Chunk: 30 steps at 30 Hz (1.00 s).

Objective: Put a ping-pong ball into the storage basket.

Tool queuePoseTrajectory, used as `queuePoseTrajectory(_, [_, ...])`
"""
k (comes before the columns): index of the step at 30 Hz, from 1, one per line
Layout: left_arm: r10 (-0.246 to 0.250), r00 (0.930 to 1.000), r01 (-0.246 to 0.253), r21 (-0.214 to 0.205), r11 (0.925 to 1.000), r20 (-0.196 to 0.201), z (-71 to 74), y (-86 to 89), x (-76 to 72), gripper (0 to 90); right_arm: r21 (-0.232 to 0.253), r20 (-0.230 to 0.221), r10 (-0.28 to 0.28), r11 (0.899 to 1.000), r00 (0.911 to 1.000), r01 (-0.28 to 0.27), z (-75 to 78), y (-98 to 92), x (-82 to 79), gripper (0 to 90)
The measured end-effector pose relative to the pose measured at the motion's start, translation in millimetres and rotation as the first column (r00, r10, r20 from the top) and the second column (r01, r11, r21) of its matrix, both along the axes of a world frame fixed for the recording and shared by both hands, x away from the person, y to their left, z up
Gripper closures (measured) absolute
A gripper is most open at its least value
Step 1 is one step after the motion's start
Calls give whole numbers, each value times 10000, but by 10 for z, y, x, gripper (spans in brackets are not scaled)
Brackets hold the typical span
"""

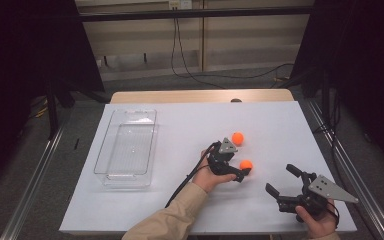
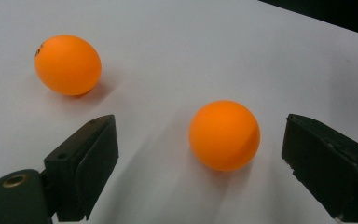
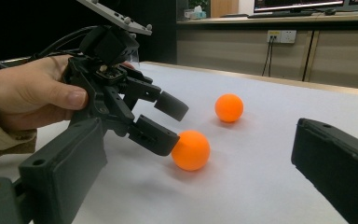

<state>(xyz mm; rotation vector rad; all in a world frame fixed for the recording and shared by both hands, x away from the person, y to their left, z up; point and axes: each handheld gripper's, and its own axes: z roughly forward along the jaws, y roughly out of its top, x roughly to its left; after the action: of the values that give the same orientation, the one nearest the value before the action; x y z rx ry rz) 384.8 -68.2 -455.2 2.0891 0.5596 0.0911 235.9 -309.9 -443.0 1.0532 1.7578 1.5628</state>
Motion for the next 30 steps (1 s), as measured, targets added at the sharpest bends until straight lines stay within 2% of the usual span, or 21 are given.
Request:
queuePoseTrajectory(24, [-474,9980,485,239,9985,-422,-61,-140,23,264,37,29,-23,10000,10000,23,6,-11,-1,25])
queuePoseTrajectory(30, [-595,9980,603,401,9974,-218,-51,-179,36,348,33,35,-23,10000,10000,23,7,-11,-2,25])
